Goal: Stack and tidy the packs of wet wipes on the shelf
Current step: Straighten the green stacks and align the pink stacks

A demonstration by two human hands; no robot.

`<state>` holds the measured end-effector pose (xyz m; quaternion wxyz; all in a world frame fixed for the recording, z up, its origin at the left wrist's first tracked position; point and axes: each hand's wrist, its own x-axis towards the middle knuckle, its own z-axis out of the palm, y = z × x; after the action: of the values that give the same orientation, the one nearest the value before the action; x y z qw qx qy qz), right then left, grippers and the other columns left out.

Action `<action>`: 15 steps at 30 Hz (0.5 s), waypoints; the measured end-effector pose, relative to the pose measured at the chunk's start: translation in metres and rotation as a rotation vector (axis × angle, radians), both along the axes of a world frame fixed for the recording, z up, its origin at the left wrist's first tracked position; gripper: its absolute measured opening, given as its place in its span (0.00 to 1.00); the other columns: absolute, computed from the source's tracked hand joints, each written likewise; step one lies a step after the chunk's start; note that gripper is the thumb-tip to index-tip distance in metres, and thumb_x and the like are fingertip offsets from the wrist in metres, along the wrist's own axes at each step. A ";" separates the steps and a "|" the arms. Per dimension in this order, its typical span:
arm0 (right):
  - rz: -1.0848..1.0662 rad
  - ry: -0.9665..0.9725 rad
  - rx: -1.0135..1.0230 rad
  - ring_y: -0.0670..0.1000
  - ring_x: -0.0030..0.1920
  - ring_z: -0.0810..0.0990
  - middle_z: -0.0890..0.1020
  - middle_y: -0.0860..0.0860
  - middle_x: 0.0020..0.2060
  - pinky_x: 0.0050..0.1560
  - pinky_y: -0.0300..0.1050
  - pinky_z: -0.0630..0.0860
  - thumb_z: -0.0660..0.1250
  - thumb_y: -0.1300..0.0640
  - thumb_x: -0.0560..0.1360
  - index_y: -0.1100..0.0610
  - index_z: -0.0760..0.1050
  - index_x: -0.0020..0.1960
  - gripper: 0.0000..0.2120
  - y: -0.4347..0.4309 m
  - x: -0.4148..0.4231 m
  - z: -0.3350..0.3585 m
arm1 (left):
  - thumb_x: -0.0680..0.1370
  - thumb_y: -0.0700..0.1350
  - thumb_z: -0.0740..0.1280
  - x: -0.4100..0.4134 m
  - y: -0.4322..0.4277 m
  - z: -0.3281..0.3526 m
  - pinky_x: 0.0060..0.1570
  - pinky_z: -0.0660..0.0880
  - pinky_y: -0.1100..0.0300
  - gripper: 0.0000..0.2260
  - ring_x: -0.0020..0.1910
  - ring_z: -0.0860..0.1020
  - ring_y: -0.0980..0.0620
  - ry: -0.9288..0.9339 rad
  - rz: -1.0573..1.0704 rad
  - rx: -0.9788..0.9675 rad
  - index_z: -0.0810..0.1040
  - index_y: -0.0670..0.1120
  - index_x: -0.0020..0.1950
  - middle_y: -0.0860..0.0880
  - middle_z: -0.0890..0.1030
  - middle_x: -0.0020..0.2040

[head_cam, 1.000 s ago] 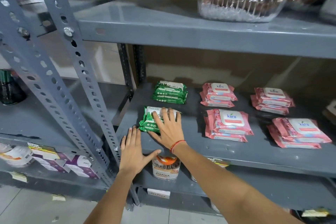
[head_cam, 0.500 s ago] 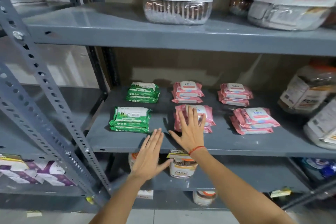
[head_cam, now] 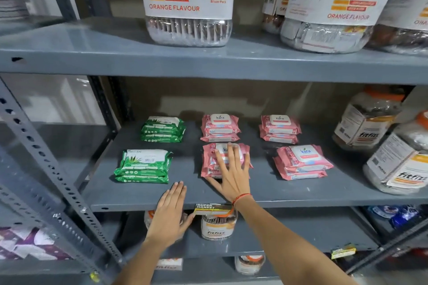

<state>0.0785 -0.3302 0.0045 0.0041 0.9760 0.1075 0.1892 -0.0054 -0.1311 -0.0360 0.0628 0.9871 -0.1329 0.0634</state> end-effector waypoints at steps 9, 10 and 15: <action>-0.001 -0.004 -0.046 0.62 0.70 0.68 0.70 0.59 0.70 0.65 0.71 0.56 0.58 0.29 0.69 0.49 0.64 0.73 0.39 0.001 0.009 -0.004 | 0.76 0.66 0.42 0.000 -0.001 -0.001 0.69 0.41 0.59 0.38 0.71 0.63 0.42 -0.014 -0.017 0.013 0.64 0.37 0.71 0.40 0.66 0.72; 0.003 -0.010 -0.040 0.62 0.70 0.68 0.70 0.60 0.70 0.65 0.71 0.57 0.59 0.29 0.69 0.49 0.64 0.73 0.39 0.000 0.008 -0.005 | 0.76 0.66 0.42 -0.001 -0.001 0.000 0.69 0.40 0.59 0.39 0.71 0.62 0.42 -0.025 -0.023 0.011 0.63 0.38 0.71 0.41 0.65 0.72; 0.044 -0.064 0.045 0.62 0.73 0.62 0.66 0.62 0.72 0.69 0.71 0.55 0.56 0.29 0.70 0.51 0.61 0.74 0.39 -0.017 0.002 -0.007 | 0.77 0.66 0.46 -0.002 -0.012 -0.003 0.72 0.43 0.54 0.36 0.75 0.52 0.47 -0.107 -0.042 -0.127 0.57 0.39 0.74 0.43 0.57 0.75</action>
<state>0.0806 -0.3475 -0.0024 -0.0188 0.9667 0.1244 0.2227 -0.0075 -0.1426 -0.0390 0.1196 0.9733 -0.1526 0.1229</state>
